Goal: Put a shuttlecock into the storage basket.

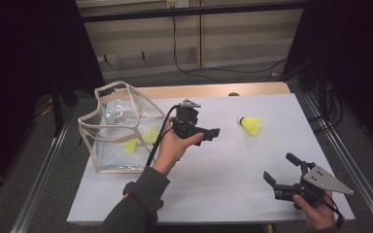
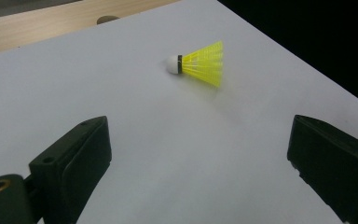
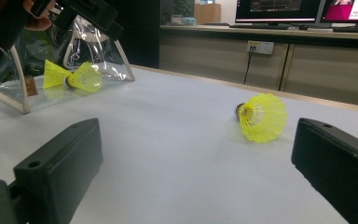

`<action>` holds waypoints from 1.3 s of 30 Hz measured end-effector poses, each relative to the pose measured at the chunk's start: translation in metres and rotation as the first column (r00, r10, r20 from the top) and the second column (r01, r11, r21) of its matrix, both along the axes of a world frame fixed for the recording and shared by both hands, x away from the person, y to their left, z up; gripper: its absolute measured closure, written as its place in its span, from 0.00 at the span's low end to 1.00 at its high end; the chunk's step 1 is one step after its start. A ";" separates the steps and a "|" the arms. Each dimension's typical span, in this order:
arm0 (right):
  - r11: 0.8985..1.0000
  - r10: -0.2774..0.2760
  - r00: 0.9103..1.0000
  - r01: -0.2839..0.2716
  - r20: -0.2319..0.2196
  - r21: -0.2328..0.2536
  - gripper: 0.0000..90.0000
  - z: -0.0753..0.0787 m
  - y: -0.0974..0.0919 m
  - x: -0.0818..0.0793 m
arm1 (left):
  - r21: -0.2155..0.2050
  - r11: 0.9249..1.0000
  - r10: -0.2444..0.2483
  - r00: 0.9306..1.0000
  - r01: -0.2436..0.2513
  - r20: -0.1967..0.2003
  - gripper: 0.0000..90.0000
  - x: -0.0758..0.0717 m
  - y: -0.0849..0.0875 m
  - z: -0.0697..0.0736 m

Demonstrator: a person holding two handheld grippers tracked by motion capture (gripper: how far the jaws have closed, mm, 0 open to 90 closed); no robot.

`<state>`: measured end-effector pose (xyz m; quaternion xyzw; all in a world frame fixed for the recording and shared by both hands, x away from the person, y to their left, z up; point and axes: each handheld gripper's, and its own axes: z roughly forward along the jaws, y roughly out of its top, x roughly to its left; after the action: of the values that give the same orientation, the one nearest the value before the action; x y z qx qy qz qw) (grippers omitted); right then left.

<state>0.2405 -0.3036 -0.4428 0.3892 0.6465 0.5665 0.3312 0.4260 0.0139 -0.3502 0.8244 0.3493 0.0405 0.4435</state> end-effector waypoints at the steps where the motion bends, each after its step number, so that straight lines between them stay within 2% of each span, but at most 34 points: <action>1: 1.000 0.000 1.000 0.000 0.000 0.000 0.02 0.000 0.000 0.000 | -0.003 1.000 0.000 1.000 0.000 0.008 0.07 0.000 -0.001 -0.001; 13: 1.000 0.000 1.000 0.000 -0.001 0.001 0.02 0.000 0.000 0.000 | 0.001 1.000 -0.013 1.000 0.013 0.015 0.07 0.002 -0.014 -0.014; 21: 1.000 -0.001 1.000 0.001 0.002 -0.003 0.02 0.000 0.000 0.000 | -0.002 1.000 0.000 1.000 0.000 0.023 0.07 0.005 -0.018 -0.020; 29: 1.000 0.000 1.000 0.000 0.001 0.002 0.02 0.000 0.000 -0.001 | 0.001 1.000 -0.013 1.000 0.013 0.019 0.07 0.005 -0.030 -0.030; 32: 1.000 -0.001 1.000 0.001 0.003 0.003 0.02 0.000 0.000 0.000 | 0.011 1.000 -0.021 0.999 0.021 0.029 0.07 0.005 -0.034 -0.033; 39: 1.000 -0.002 1.000 0.002 0.002 0.000 0.02 0.000 0.000 0.000 | -0.004 1.000 -0.016 0.999 0.016 0.038 0.07 0.009 -0.042 -0.041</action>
<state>0.2403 -0.3040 -0.4432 0.3894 0.6458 0.5666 0.3322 0.4354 -0.0285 -0.3912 0.8253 0.3344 0.0520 0.4521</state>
